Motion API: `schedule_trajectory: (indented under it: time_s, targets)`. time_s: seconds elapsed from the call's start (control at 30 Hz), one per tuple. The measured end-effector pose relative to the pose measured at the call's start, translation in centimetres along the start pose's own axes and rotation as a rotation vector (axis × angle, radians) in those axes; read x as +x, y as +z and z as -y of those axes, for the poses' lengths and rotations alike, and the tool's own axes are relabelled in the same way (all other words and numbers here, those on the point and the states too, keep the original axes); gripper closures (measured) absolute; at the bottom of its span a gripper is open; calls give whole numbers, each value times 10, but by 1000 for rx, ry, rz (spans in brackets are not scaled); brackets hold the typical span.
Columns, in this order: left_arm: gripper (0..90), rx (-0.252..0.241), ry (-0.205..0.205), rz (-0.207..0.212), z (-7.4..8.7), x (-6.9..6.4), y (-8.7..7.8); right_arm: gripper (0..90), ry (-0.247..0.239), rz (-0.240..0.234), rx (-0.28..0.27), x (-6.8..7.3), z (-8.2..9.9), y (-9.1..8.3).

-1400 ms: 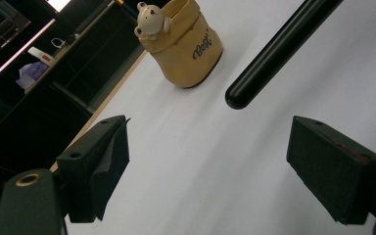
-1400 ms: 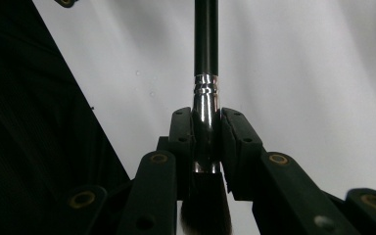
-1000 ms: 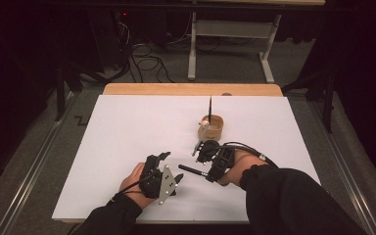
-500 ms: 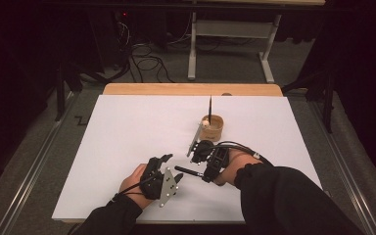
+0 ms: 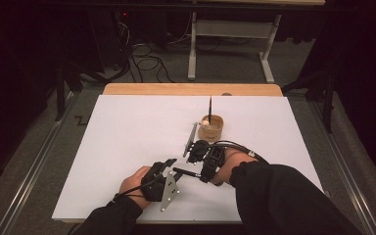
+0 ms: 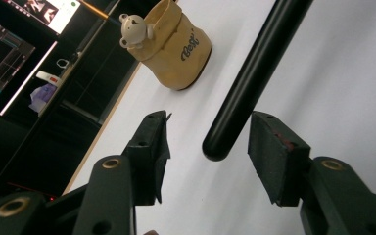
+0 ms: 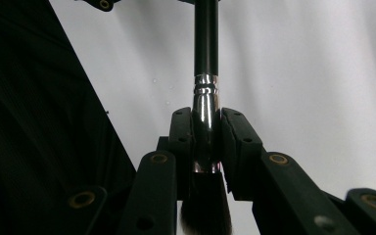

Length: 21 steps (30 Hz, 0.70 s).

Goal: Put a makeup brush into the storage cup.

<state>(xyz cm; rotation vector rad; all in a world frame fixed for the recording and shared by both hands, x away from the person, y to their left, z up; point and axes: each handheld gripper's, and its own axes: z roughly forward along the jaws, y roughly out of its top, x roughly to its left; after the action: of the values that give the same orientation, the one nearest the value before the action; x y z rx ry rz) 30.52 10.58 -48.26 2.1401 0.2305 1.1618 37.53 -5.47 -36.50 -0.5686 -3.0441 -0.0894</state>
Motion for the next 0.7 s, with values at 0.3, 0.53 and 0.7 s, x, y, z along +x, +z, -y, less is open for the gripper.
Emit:
schedule_trajectory:
  time_s: [0.3,0.53,0.7]
  targets:
    - [566,2,16,0,0,-1,0,775,-2,-5,8,0,-3,1]
    - [592,2,34,0,0,-3,0,775,-1,-9,12,0,-4,3]
    - [624,0,56,-5,-1,-4,-1,775,-2,-5,14,-1,-4,1]
